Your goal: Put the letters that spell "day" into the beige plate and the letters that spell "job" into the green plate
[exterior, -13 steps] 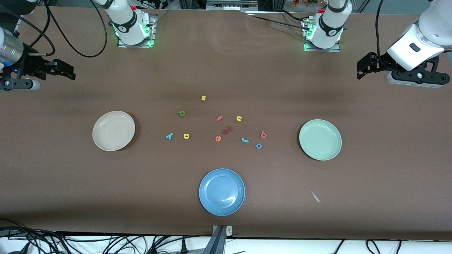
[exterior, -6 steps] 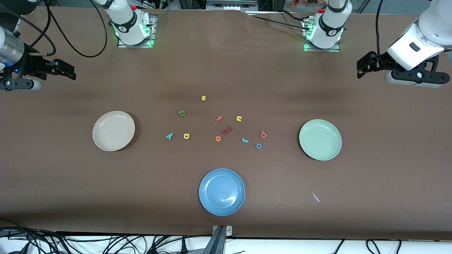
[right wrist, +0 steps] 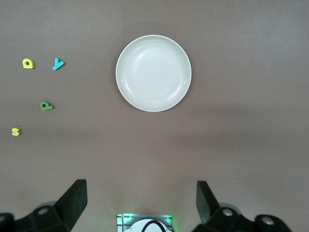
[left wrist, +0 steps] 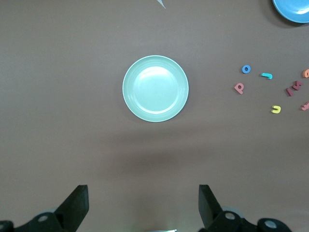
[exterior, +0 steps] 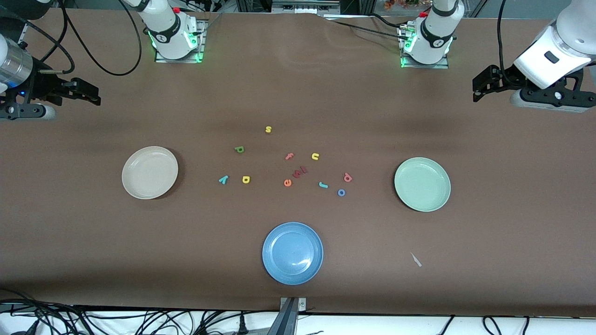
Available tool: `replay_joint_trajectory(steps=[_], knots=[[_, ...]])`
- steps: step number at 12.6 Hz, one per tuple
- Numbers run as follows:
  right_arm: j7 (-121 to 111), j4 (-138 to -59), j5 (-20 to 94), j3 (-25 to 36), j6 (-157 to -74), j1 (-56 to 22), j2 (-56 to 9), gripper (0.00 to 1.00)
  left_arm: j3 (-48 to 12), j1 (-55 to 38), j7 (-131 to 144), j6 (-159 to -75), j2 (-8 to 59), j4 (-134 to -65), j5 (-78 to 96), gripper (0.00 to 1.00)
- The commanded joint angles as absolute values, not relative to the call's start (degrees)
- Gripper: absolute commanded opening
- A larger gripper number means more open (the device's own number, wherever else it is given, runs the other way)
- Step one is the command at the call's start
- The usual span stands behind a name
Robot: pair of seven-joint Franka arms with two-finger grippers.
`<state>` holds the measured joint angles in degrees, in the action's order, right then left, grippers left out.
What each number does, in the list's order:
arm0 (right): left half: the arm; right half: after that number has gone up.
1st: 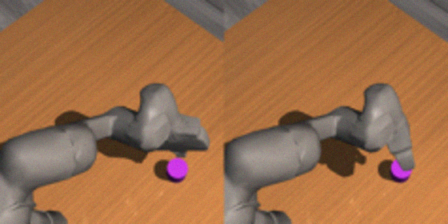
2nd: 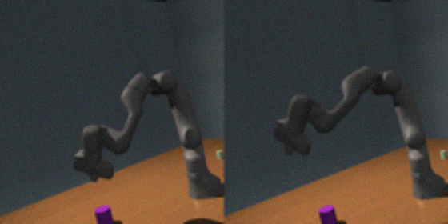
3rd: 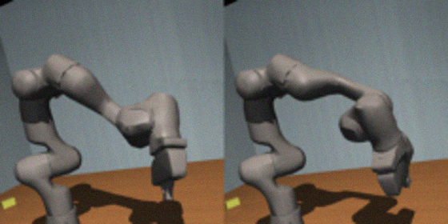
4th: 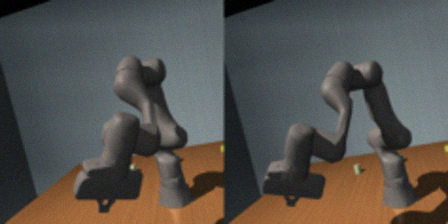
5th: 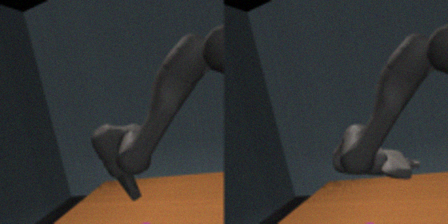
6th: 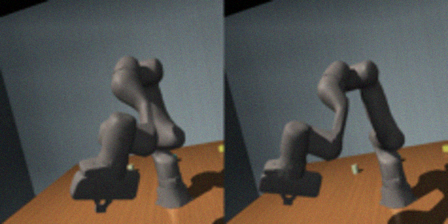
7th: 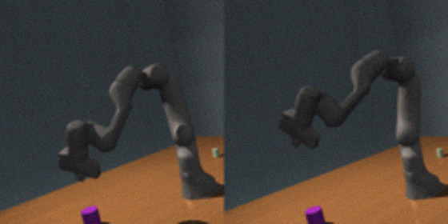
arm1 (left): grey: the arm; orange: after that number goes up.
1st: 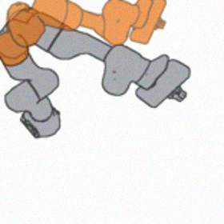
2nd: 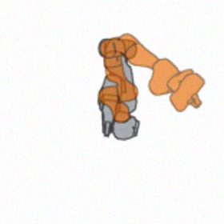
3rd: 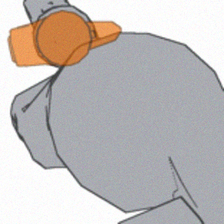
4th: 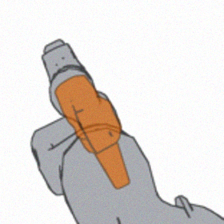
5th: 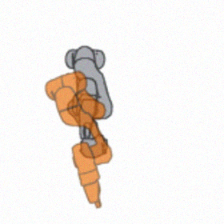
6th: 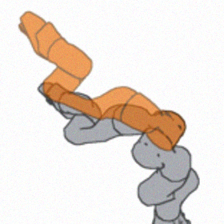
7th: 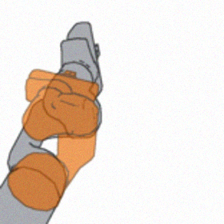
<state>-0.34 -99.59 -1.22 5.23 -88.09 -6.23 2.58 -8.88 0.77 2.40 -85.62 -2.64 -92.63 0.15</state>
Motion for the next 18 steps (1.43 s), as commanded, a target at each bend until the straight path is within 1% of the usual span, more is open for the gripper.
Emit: replay_joint_trajectory(steps=[1, 7, 10, 12, 16, 18], knots=[[0.35, -99.05, -2.29, 5.10, -87.45, -6.50, 2.37, 1.00, -9.14, 0.88, 2.99, -84.29, -2.64, -91.49, -0.79, 1.00], [-0.61, -98.96, -2.29, 4.66, -87.36, -6.50, 1.76, 1.00, -8.96, 1.14, 2.99, -84.37, -2.64, -91.49, -0.79, 1.00], [-0.35, -98.88, -2.20, 3.52, -86.66, -6.59, 0.01, 1.00, -8.79, 1.23, 2.99, -84.37, -2.46, -91.49, -0.79, 1.00], [0.44, -99.05, -1.15, 3.17, -87.80, -6.59, -1.83, 1.00, -8.79, 1.23, 3.08, -84.64, -2.20, -91.50, -0.79, 1.00], [12.10, -100.37, -1.05, 2.02, -94.21, -10.71, -6.58, 1.00, -9.40, 0.36, 5.78, -85.86, -0.18, -91.41, -2.89, 1.00], [16.24, -100.55, -0.79, 1.85, -97.54, -12.82, -9.92, 1.00, -11.41, 0.18, 12.18, -85.87, 1.48, -91.49, -2.90, 1.00]])
